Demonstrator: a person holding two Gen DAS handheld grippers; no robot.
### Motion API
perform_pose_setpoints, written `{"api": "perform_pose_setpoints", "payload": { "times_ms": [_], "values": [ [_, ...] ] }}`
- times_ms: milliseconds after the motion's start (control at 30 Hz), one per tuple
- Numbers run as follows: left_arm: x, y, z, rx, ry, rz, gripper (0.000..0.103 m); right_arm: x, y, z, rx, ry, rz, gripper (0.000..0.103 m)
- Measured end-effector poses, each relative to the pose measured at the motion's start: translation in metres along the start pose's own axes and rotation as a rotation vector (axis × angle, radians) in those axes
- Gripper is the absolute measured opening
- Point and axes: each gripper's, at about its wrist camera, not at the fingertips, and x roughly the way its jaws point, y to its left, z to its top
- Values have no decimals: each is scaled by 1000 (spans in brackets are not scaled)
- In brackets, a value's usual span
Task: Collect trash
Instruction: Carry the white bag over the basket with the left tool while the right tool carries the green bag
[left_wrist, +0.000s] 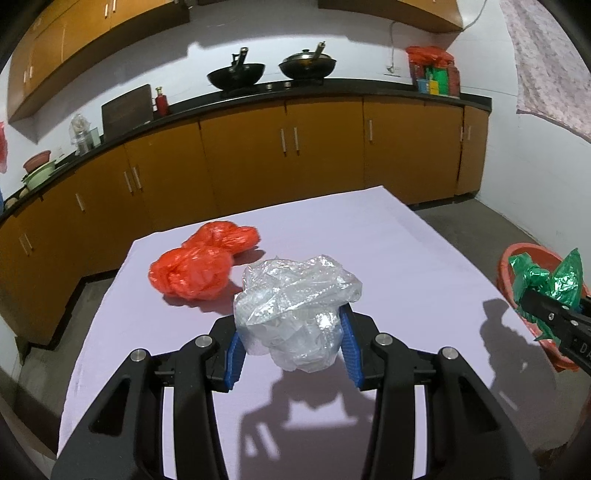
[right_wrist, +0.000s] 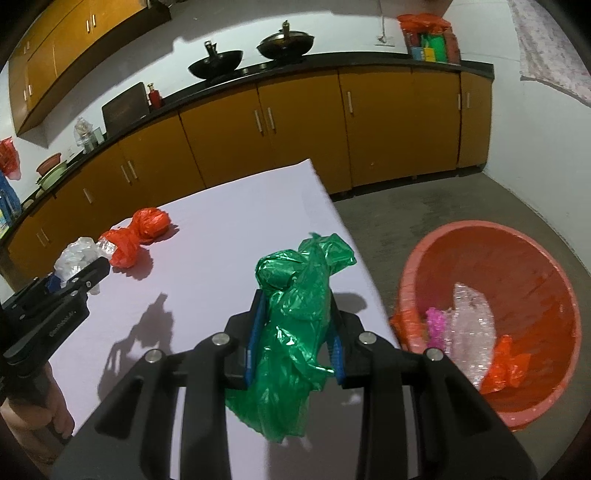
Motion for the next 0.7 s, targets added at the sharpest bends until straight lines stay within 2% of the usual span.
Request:
{"api": "perform_pose_setpoints", "payload": {
  "times_ms": [700],
  "values": [
    [-4,-88,8,69,12,-115,44,-33,-90,-7,95,-39,-115,31]
  ]
}}
